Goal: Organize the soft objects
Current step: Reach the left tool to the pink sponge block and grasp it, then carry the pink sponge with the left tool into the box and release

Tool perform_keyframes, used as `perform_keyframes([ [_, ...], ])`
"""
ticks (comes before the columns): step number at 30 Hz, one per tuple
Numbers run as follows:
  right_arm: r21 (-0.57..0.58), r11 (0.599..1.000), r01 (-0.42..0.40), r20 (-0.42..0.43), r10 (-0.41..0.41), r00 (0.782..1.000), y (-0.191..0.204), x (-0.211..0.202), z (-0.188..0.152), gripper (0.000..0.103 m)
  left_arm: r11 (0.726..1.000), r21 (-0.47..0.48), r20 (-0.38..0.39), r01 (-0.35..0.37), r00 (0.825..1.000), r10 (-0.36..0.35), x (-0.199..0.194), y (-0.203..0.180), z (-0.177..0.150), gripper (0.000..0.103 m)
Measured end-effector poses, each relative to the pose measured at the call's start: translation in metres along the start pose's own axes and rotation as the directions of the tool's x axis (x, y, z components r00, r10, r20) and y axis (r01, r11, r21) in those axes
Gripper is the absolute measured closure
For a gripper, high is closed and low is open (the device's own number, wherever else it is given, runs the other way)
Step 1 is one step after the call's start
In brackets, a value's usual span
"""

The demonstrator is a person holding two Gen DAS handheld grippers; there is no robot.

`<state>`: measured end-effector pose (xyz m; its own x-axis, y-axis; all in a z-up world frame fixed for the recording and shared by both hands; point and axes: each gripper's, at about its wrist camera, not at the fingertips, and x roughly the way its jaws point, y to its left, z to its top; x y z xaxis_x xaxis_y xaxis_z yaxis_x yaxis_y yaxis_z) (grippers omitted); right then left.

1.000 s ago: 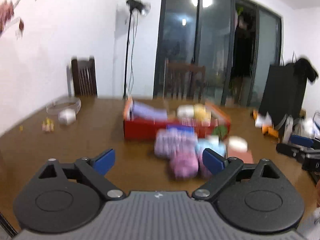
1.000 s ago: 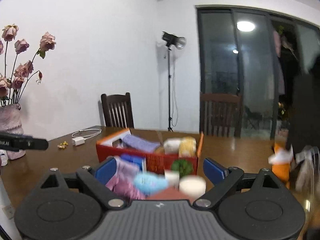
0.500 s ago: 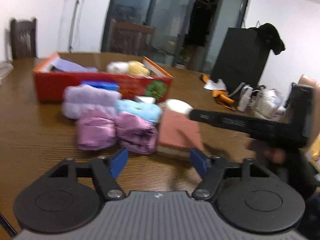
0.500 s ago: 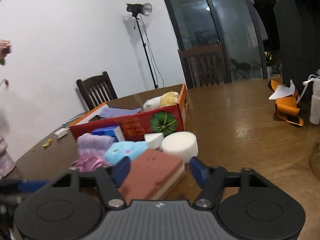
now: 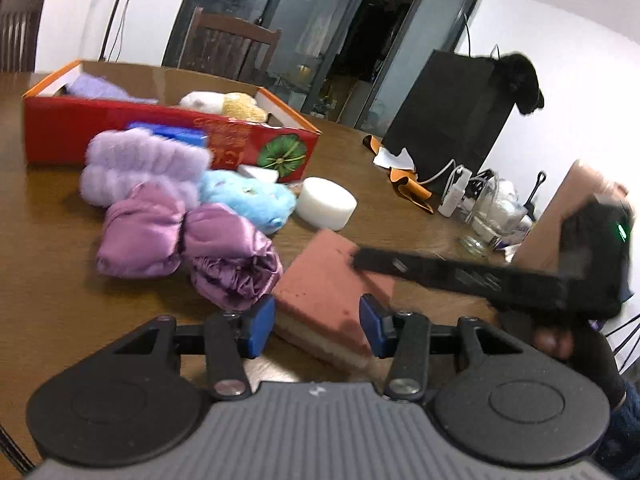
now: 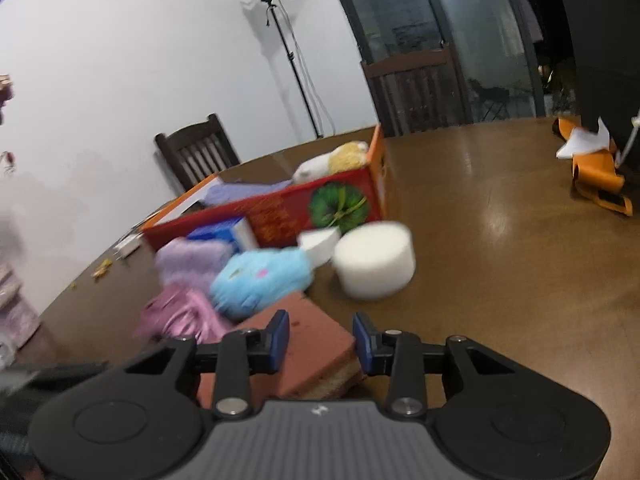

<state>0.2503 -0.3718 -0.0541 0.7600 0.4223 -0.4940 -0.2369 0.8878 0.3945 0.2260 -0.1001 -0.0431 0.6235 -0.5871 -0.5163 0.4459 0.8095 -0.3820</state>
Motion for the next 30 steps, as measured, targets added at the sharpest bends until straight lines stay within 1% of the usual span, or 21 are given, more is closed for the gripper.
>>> perform_keyframes([
  [3, -0.013, 0.998, -0.063, -0.039, 0.063, 0.997, 0.02, -0.021, -0.023, 0.069, 0.998, -0.055, 0.007, -0.011, 1.0, 0.012, -0.026, 0.011, -0.008, 0.055],
  [6, -0.051, 0.99, -0.129, -0.074, 0.125, 0.989, 0.048, -0.041, -0.043, 0.068, 0.995, -0.09, 0.019, -0.047, 0.999, 0.048, -0.053, 0.017, -0.017, 0.055],
  [9, -0.052, 0.98, -0.195, -0.067, 0.191, 0.979, 0.065, -0.057, -0.052, 0.068, 0.992, -0.106, 0.053, -0.069, 0.996, 0.075, -0.079, 0.022, -0.024, 0.054],
  [10, -0.039, 0.979, -0.202, -0.052, 0.2, 0.978, 0.067, -0.06, -0.052, 0.068, 0.992, -0.1, 0.067, -0.074, 0.994, 0.081, -0.088, 0.023, -0.027, 0.054],
  [12, -0.018, 0.981, -0.195, -0.029, 0.194, 0.98, 0.067, -0.062, -0.05, 0.066, 0.992, -0.101, 0.078, -0.077, 0.993, 0.085, -0.097, 0.025, -0.03, 0.049],
  [15, -0.019, 0.985, -0.17, -0.035, 0.169, 0.985, 0.066, -0.055, -0.044, 0.065, 0.99, -0.122, 0.049, -0.067, 0.996, 0.074, -0.099, 0.027, -0.035, 0.049],
  [18, -0.014, 0.986, -0.165, -0.057, 0.164, 0.985, 0.069, -0.043, -0.044, 0.064, 0.99, -0.128, 0.029, -0.055, 0.998, 0.059, -0.093, 0.026, -0.042, 0.049],
  [19, -0.003, 0.987, -0.16, -0.071, 0.16, 0.985, 0.069, -0.038, -0.046, 0.064, 0.989, -0.139, 0.023, -0.051, 0.998, 0.055, -0.09, 0.027, -0.043, 0.051],
  [20, 0.006, 0.987, -0.162, -0.084, 0.162, 0.983, 0.069, -0.033, -0.049, 0.064, 0.988, -0.151, 0.02, -0.044, 0.999, 0.047, -0.089, 0.03, -0.045, 0.058],
  [21, 0.018, 0.986, -0.164, -0.098, 0.165, 0.981, 0.069, -0.028, -0.051, 0.064, 0.987, -0.157, 0.015, -0.031, 0.999, 0.033, -0.087, 0.032, -0.046, 0.063],
  [23, 0.044, 0.982, -0.183, -0.103, 0.187, 0.977, 0.067, -0.023, -0.054, 0.064, 0.986, -0.167, 0.019, -0.027, 0.999, 0.03, -0.084, 0.035, -0.047, 0.065],
  [25, 0.025, 0.985, -0.17, -0.09, 0.172, 0.981, 0.073, -0.024, -0.051, 0.066, 0.983, -0.182, 0.038, -0.006, 0.999, 0.013, -0.086, 0.035, -0.04, 0.065],
  [27, -0.016, 0.987, -0.16, -0.046, 0.159, 0.986, 0.082, -0.027, -0.04, 0.066, 0.986, -0.167, 0.1, 0.008, 0.995, 0.009, -0.093, 0.033, -0.025, 0.065],
  [28, -0.015, 0.985, -0.171, -0.019, 0.171, 0.985, 0.085, -0.028, -0.028, 0.067, 0.989, -0.147, 0.138, 0.015, 0.99, 0.005, -0.096, 0.033, -0.01, 0.065],
  [30, -0.007, 0.98, -0.197, 0.031, 0.197, 0.98, 0.086, -0.026, 0.0, 0.067, 0.992, -0.12, 0.187, 0.03, 0.982, -0.008, -0.097, 0.037, 0.02, 0.065],
])
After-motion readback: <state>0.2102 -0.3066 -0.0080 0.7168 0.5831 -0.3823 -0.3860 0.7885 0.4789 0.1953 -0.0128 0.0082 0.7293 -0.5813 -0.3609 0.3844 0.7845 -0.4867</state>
